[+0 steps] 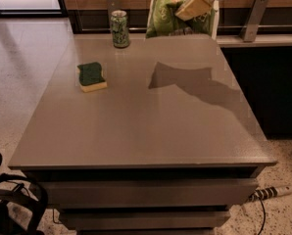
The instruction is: Move green jalapeno chip bag near green can
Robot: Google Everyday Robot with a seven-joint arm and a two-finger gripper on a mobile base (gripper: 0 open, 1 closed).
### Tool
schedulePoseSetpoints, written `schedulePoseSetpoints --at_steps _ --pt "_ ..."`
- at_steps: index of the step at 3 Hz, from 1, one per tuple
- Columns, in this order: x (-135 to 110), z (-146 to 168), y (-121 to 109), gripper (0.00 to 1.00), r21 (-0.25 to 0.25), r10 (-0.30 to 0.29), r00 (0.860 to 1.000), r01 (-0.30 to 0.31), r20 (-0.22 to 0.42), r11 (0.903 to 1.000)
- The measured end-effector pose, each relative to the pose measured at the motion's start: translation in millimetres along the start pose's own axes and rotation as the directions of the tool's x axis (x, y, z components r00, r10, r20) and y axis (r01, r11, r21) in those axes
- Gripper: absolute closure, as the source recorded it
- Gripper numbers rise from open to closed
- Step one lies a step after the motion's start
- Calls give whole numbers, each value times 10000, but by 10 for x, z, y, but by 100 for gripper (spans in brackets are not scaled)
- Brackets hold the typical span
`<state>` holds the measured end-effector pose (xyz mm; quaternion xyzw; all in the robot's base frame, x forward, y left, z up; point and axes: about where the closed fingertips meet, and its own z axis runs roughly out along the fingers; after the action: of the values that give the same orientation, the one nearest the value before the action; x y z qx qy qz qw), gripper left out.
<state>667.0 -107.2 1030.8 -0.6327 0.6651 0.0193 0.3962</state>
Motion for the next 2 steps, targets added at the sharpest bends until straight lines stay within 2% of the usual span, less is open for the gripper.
schedulePoseSetpoints --at_steps 1,2 --pt "-51 45 -331 100 915 -49 9999 37 133 9958" --pt "-93 112 -513 100 1740 66 9999 -39 -151 9847"
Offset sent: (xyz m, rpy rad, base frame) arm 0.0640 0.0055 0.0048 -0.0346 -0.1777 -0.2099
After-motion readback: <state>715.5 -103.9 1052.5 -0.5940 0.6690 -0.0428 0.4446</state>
